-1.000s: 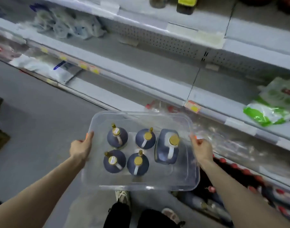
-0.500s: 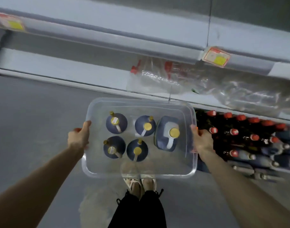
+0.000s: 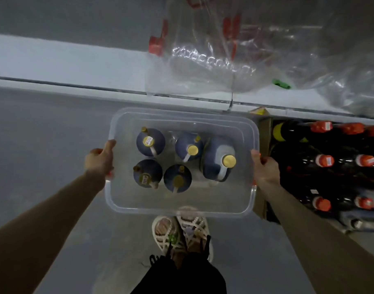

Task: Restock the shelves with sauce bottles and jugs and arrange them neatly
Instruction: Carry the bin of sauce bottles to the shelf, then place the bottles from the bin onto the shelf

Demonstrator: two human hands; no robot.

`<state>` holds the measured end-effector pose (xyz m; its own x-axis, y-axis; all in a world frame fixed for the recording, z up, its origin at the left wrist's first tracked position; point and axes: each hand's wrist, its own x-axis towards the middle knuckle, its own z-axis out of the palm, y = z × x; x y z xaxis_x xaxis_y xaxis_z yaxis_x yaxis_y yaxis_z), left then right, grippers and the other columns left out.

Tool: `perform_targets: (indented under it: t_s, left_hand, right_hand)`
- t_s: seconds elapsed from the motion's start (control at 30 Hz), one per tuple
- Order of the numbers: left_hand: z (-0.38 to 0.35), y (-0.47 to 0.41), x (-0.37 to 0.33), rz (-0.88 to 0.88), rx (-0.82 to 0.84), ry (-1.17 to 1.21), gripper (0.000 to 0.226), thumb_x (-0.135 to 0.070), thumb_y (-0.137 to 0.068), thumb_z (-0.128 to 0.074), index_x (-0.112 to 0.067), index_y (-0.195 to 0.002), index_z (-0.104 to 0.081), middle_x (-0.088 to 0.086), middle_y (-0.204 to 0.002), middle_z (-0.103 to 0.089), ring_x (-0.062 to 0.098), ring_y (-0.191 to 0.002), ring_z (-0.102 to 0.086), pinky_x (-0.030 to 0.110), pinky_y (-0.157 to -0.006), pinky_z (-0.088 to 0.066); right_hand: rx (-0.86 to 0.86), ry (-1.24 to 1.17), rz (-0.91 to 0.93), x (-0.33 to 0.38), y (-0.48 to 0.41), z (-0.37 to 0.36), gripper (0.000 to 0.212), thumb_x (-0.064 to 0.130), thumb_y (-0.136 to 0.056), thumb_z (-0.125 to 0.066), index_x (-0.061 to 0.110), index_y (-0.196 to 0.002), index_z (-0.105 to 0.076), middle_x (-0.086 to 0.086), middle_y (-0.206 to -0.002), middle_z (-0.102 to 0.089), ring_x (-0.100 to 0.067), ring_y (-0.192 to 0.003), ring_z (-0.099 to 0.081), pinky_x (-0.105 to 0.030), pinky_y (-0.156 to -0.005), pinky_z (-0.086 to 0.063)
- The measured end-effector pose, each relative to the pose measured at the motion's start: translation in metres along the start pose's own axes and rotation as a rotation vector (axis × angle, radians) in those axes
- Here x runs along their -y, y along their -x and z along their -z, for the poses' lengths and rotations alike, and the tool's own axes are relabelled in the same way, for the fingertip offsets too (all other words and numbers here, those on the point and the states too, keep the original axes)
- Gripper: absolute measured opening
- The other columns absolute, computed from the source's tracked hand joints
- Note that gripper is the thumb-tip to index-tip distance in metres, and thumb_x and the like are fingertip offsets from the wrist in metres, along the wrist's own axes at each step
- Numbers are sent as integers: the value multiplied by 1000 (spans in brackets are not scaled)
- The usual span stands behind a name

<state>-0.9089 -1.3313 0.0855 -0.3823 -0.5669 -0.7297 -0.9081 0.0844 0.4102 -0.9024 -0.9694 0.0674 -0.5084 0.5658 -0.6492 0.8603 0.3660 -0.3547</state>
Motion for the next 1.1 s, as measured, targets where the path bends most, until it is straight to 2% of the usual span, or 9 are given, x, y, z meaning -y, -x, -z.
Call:
perform_targets:
  t_s: [0.07, 0.13, 0.4, 0.53, 0.67, 0.9, 0.97, 1.03, 1.1]
  left_hand:
    - [-14, -15, 2, -8, -2, -10, 41, -45, -93, -54, -4, -93, -58, 11, -75, -53, 23, -59, -50, 37, -66, -45]
    - [-23, -25, 3, -12, -5, -13, 41, -44, -93, -55, -4, -86, -58, 10, -72, -52, 23, -58, -49, 35, -59, -46]
    - [-47, -46, 6, 8, 52, -12, 39, -44, -94, -53, -4, -97, -55, 7, -72, -52, 21, -60, -50, 30, -53, -44]
    - [-51, -55, 13, 25, 51, -21, 40, -45, -95, -52, -5, -99, -54, 12, -83, -55, 26, -72, -53, 36, -69, -50]
    - [-58, -63, 16, 25, 22, -2, 38, -46, -94, -53, -8, -91, -54, 8, -77, -51, 22, -67, -50, 40, -75, -47]
    - [-48, -36, 11, -30, 93, -33, 40, -33, -98, -51, -3, -123, -56, 16, -113, -59, 33, -106, -58, 46, -93, -50]
    - [-43, -21, 5, -31, 96, -47, 38, -30, -97, -52, -3, -123, -58, 17, -112, -60, 34, -109, -58, 48, -99, -47]
    - [-37, -4, 0, -42, 105, -43, 34, -28, -96, -54, -2, -118, -61, 21, -109, -62, 37, -109, -59, 45, -96, -48]
    - [-32, 16, 0, -50, 133, -41, 31, -27, -94, -57, -1, -110, -63, 17, -97, -62, 36, -98, -61, 39, -85, -47]
  right_hand:
    - [-8, 8, -15, -8, -15, -11, 58, 49, -97, -46, -5, -113, -59, -24, -112, -62, -40, -105, -59, -40, -84, -44]
    - [-7, 7, -35, -13, -22, -19, 58, 49, -97, -46, -5, -115, -59, -24, -114, -61, -40, -107, -58, -38, -83, -42]
    - [-12, -18, -66, -18, -44, -33, 60, 52, -96, -47, -5, -111, -60, -24, -109, -62, -39, -102, -60, -38, -82, -45]
    - [-8, -7, -45, -18, -51, -42, 65, 60, -92, -46, -1, -111, -60, -22, -107, -63, -40, -99, -62, -50, -89, -51]
    - [5, 4, -50, -18, -56, -48, 64, 60, -93, -45, 0, -112, -58, -19, -105, -62, -38, -97, -62, -53, -87, -52]
    - [101, 33, -23, -12, -37, -34, 54, 56, -95, -45, 7, -115, -56, -17, -111, -61, -37, -103, -60, -53, -93, -48]
    - [130, 23, -12, -7, -24, -25, 47, 50, -96, -48, 11, -121, -55, -15, -116, -60, -36, -106, -59, -53, -96, -46]
    - [165, 28, 28, -2, -7, -13, 47, 44, -97, -49, 11, -131, -53, -16, -125, -58, -36, -114, -56, -48, -101, -42]
    - [177, 14, 42, -3, 9, -5, 46, 40, -98, -50, 9, -132, -51, -16, -127, -57, -35, -116, -54, -46, -102, -41]
